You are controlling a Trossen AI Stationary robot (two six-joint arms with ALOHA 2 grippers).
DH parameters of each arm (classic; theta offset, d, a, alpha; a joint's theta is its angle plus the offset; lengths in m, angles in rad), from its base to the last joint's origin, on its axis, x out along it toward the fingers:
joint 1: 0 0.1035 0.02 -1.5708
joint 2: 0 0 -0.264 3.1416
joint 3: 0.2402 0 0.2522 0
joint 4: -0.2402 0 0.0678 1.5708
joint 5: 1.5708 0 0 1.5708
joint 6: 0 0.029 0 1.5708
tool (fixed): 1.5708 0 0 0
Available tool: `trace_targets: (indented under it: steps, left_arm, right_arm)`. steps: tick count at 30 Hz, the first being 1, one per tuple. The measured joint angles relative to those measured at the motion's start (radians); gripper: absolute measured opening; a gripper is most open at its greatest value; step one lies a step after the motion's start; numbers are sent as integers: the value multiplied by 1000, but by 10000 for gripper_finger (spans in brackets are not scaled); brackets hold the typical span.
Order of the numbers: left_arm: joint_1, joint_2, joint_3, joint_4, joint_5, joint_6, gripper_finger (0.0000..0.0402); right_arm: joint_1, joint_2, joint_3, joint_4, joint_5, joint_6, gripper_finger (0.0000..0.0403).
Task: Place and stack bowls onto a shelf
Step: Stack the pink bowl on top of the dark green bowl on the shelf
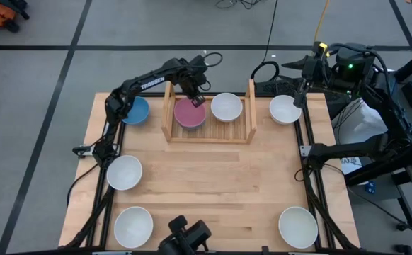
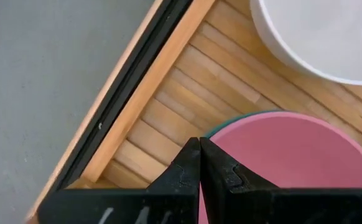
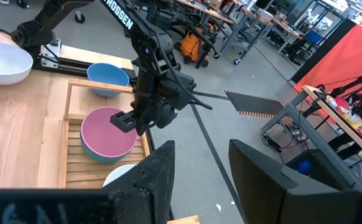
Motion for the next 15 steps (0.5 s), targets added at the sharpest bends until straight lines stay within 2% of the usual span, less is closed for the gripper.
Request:
trace_targets:
  steps: [11, 15]
  left_arm:
    - [4, -20, 0, -5, 4, 25, 1]
    - [-1, -75, 0, -17, 56, 17, 1]
  right_arm:
    - [0, 0, 0, 0, 0, 0, 146]
    - [0, 0, 0, 0, 0, 0, 146]
